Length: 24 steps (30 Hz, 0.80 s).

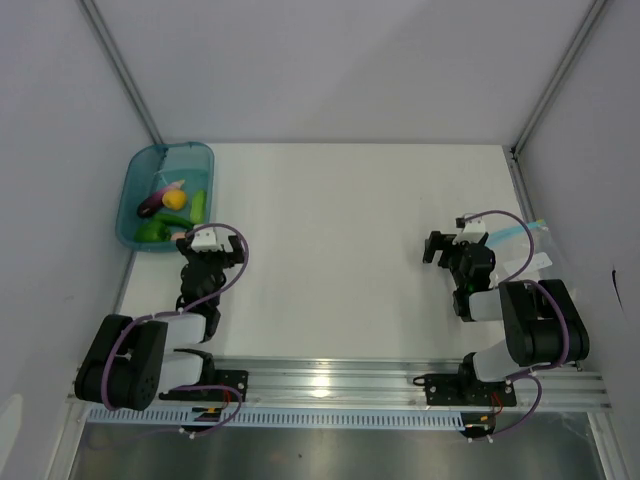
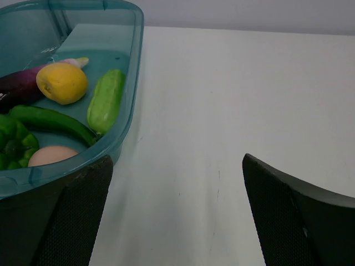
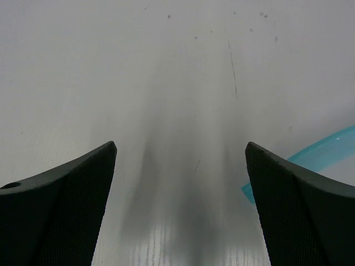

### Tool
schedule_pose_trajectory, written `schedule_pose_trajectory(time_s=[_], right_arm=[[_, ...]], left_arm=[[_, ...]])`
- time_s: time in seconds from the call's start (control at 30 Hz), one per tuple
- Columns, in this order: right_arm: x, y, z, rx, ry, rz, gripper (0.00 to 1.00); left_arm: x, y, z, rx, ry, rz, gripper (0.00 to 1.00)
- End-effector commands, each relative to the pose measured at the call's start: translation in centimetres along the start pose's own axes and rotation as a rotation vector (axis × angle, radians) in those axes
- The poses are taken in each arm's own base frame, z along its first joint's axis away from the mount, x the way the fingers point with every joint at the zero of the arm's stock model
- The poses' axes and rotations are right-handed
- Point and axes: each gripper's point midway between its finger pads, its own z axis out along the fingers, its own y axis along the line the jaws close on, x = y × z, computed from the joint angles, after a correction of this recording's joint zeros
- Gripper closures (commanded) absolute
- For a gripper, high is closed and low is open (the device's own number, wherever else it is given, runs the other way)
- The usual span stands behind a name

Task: Place the food in the zip-top bag and seal the zipper
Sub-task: Move the zipper food storage bag to the center of the board.

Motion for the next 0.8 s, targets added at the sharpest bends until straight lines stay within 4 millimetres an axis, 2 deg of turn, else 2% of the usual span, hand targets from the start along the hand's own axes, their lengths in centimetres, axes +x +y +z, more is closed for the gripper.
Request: schedule_pose_trajectory(time_s=[0.0, 0.1, 0.13, 0.17, 0.23, 0.27, 0.33, 0.37, 0.4, 0.43, 0.47, 0.5, 0.53, 0.57, 0.63, 0.67, 0.73, 0.77], right_arm=[[-1.8, -0.1, -0.1, 0.010, -0.070, -0.021, 0.00], [-1.8, -0.1, 0.1, 0.010, -0.066, -0.020, 0.01], [-1.8, -0.2, 0.0, 0.012, -0.070, -0.021, 0.01], [-2.0, -0.2, -0.1, 0.012, -0.073, -0.021, 0.00], [-1.7, -0.2, -0.2, 0.012, -0.070, -0.021, 0.01], [-1.9, 0.1, -0.3, 0.004, -0.076, -0.023, 0.01], [-2.9, 0.2, -0.5, 0.014, -0.095, -0.057, 0.01], [-2.4, 0.9, -0.7, 0.009, -0.063, -0.074, 0.00], [-3.5, 1.0, -1.0, 0.022, -0.078, -0.083, 0.01], [-4.8, 1.1, -0.9, 0.042, -0.092, -0.080, 0.01], [-4.1, 0.7, -1.1, 0.092, -0.035, -0.076, 0.01], [-5.2, 0.4, -1.4, 0.121, -0.044, -0.056, 0.01], [-5.6, 0.4, -1.5, 0.147, -0.035, 0.019, 0.01], [-6.0, -0.5, -1.6, 0.219, 0.005, 0.052, 0.01], [-7.3, -0.7, -2.0, 0.253, 0.034, 0.119, 0.01], [-7.8, -0.1, -2.1, 0.229, 0.103, 0.130, 0.01], [-8.6, -0.1, -2.4, 0.221, 0.152, 0.143, 0.01], [-7.5, -0.7, -3.2, 0.274, 0.223, 0.196, 0.01]], left_arm=[[-2.8, 0.2, 0.7, -0.014, -0.090, 0.002, 0.00], [-3.5, 0.3, -0.1, -0.011, -0.122, -0.004, 0.00], [-4.8, 0.4, -0.5, -0.016, -0.160, -0.013, 0.01], [-4.2, 0.7, -0.7, -0.030, -0.126, -0.006, 0.01], [-5.2, 1.2, -0.8, -0.060, -0.137, -0.016, 0.01], [-6.5, 1.3, -1.2, -0.066, -0.171, -0.028, 0.00], [-6.6, 1.7, -1.4, -0.090, -0.127, -0.052, 0.01], [-8.5, 1.8, -1.7, -0.096, -0.160, -0.074, 0.01], [-7.6, 1.8, -1.9, -0.106, -0.108, -0.093, 0.00], [-8.7, 1.7, -1.8, -0.106, -0.119, -0.114, 0.00], [-9.8, 1.4, -1.8, -0.090, -0.130, -0.134, 0.00], [-9.8, 1.0, -2.1, -0.077, -0.112, -0.177, 0.00], [-11.3, 0.6, -2.1, -0.055, -0.133, -0.207, 0.00], [-11.4, -0.7, -2.2, 0.017, -0.120, -0.218, 0.00], [-12.7, -2.5, -2.7, 0.106, -0.137, -0.264, 0.01], [-12.9, -3.4, -2.8, 0.146, -0.130, -0.279, 0.00], [-12.6, -5.1, -2.9, 0.192, -0.085, -0.311, 0.01], [-13.2, -5.6, -2.8, 0.204, -0.079, -0.317, 0.00]])
